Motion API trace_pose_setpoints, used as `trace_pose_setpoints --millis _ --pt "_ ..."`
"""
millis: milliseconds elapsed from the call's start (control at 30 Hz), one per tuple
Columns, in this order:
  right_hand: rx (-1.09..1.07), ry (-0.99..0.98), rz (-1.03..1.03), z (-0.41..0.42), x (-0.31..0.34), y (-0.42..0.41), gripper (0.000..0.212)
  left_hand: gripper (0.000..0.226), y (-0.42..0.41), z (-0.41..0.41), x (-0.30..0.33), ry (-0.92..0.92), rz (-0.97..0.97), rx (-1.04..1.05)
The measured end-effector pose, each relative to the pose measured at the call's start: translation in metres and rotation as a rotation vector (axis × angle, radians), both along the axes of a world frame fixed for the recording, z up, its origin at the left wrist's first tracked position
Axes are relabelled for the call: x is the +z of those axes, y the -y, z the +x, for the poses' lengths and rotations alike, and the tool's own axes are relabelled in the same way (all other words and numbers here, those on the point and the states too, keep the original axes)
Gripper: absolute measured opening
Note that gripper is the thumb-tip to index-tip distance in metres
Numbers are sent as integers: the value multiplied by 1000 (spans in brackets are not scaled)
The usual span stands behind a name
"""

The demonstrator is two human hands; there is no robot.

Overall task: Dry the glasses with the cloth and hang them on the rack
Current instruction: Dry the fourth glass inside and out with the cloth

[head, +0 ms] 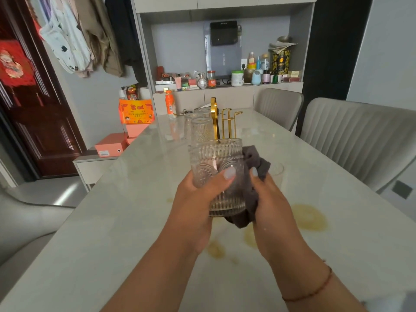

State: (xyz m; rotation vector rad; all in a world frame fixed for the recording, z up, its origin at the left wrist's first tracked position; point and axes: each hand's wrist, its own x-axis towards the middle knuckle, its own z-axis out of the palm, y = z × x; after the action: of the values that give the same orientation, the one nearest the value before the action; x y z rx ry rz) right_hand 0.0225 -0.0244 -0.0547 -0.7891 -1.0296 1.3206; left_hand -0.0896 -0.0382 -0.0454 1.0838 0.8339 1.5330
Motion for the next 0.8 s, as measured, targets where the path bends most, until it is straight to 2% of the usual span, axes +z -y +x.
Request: trace_pose_setpoints --millis 100,200,267,333,400,467,533,600,667,733,800 --pt "-37 35 42 12 9 -3 18 70 3 -13 0 -29 -4 -65" --pt "-215 54 167 33 33 -13 21 67 6 -23 -3 -162 -12 1" --pt "-253 74 275 44 48 -21 18 63 8 -25 -6 -256 -23 29" --pt "-305 170 408 46 60 -25 13 59 11 -22 -8 -339 -24 4" --pt "-305 283 530 43 62 -25 26 56 13 -19 -8 -405 -2 -9" --pt "-98 435 599 41 62 -17 21 52 12 -21 -5 -415 41 2" --pt "191 672 656 46 59 -11 35 50 11 -27 0 -402 64 -6" --pt "385 859 711 55 63 -9 46 47 12 -32 5 -402 78 -44" --pt "489 949 732 58 70 -8 47 46 12 -34 9 -456 101 -85" --pt "570 1130 776 53 70 -11 49 47 10 -31 12 -531 122 -121" --pt "660 1284 809 45 70 -12 36 46 9 -28 13 -590 133 -159"
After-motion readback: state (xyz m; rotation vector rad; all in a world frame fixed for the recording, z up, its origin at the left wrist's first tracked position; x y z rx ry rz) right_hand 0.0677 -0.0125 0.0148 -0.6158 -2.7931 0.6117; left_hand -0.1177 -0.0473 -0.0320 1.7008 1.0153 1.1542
